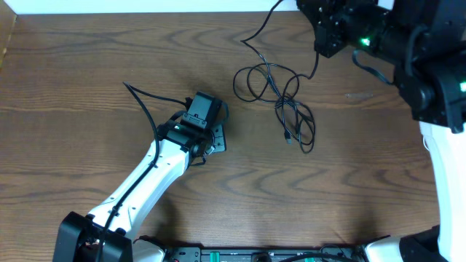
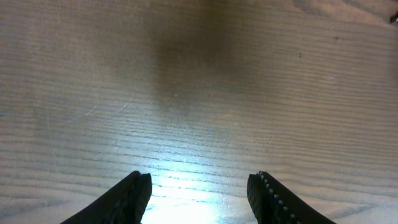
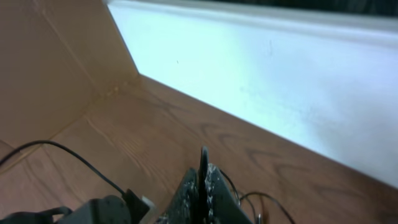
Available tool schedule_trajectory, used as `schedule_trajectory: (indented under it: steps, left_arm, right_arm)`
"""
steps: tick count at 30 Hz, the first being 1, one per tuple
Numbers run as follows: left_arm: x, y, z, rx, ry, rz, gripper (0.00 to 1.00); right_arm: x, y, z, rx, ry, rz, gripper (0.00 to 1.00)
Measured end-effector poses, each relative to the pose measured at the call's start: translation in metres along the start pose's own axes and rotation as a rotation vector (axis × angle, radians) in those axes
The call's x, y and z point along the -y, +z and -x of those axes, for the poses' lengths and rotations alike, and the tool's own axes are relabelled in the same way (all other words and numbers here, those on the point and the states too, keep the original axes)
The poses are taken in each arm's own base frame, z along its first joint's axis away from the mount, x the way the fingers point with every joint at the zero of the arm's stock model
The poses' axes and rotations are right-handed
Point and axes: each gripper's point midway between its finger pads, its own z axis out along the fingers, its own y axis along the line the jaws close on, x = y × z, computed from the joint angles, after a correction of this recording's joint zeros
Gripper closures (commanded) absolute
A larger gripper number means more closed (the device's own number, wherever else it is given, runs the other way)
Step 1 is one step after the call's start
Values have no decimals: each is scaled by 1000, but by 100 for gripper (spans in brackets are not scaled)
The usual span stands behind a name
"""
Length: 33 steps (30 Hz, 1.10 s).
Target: Untangle cables
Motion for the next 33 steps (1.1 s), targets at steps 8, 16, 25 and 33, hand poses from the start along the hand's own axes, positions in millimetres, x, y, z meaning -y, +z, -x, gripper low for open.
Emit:
schedule_trajectory:
  steps: [8, 16, 25, 33]
  left_arm:
    - [3, 0, 6, 24, -1, -14, 45]
    - [7, 0, 12, 48, -2, -28, 45]
    - [8, 0, 13, 54, -2, -32, 45]
    - [11, -1, 14, 53, -2, -49, 45]
  right_arm:
    - [5, -27, 35, 138, -5, -56, 99]
    - [1, -110, 105, 456, -65, -114, 99]
    - [-9, -171, 116, 549, -71, -196, 99]
    - [99, -129, 32, 206, 149, -587, 99]
